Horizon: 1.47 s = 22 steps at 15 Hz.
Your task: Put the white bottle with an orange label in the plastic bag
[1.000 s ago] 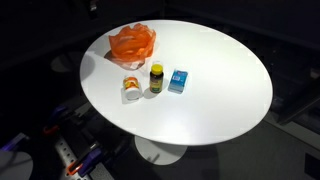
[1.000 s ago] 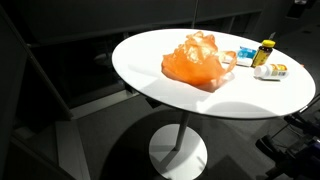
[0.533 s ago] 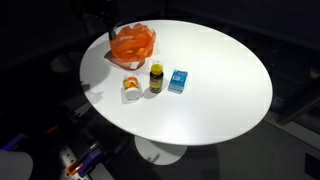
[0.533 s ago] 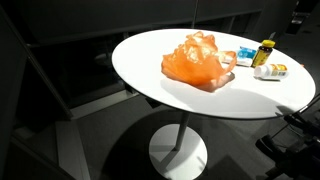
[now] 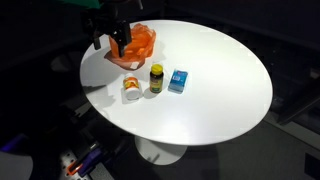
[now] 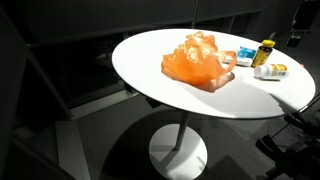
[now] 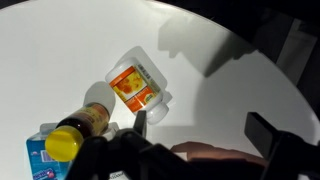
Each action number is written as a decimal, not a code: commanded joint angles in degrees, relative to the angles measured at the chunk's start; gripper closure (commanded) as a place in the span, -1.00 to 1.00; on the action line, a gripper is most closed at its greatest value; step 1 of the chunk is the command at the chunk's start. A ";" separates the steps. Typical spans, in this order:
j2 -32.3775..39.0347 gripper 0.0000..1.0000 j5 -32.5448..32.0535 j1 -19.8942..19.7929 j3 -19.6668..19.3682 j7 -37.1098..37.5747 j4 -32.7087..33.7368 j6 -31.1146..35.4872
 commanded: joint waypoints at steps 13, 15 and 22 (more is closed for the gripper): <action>11.32 -1.00 3.48 -2.88 -2.93 -12.76 0.21 9.67; 13.50 -1.00 2.63 -3.35 -2.57 -14.12 0.39 11.33; 16.83 -1.00 -2.33 -3.92 -1.88 -13.54 0.27 15.56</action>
